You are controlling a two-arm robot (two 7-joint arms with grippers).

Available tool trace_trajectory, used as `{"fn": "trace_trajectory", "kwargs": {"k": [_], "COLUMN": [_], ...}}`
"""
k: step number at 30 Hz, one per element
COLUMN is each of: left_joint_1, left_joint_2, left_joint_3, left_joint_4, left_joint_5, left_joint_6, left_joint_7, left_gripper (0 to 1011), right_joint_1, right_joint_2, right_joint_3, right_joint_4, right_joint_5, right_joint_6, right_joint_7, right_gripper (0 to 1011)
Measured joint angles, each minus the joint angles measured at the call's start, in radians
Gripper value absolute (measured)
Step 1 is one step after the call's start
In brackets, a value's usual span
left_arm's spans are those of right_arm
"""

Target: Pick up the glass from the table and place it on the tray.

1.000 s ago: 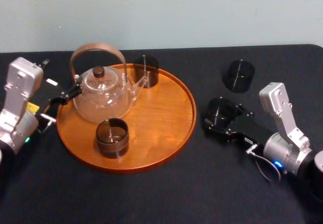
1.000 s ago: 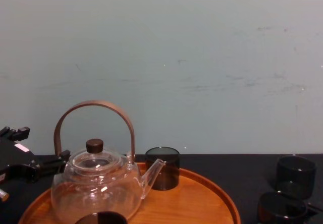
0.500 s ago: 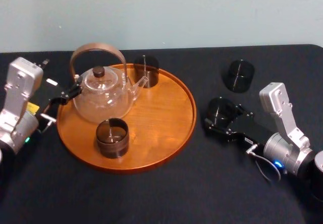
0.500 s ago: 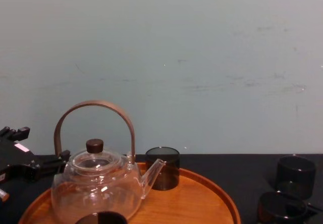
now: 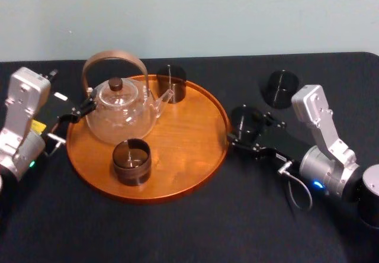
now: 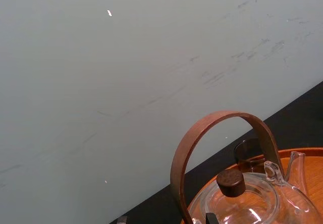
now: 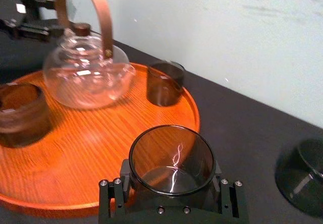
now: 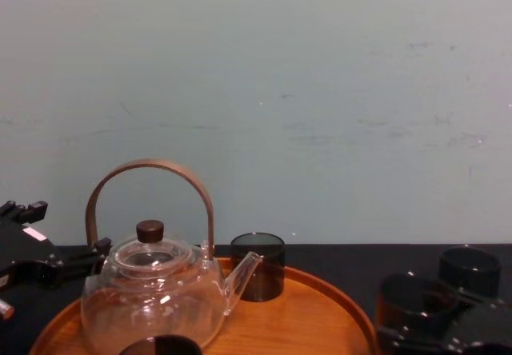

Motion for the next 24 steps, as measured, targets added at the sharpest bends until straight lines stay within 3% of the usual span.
{"fn": "trace_trajectory", "kwargs": {"k": [14,24], "left_joint_1": [0.000,0.000], "left_joint_2": [0.000,0.000], "left_joint_3": [0.000,0.000], "left_joint_4": [0.000,0.000], "left_joint_5": [0.000,0.000], "left_joint_6": [0.000,0.000], "left_joint_7": [0.000,0.000], "left_gripper": [1009,1010], "right_joint_1": [0.055,0.089], "right_joint_2": [-0.037,-0.079], "right_joint_3": [-0.079,-0.127], "right_joint_4": [-0.039,0.003], "right_joint_5": [-0.039,-0.049], "right_joint_6": [0.034,0.021], "right_joint_7": [0.020,0.035], "right_gripper": [905,905]}}
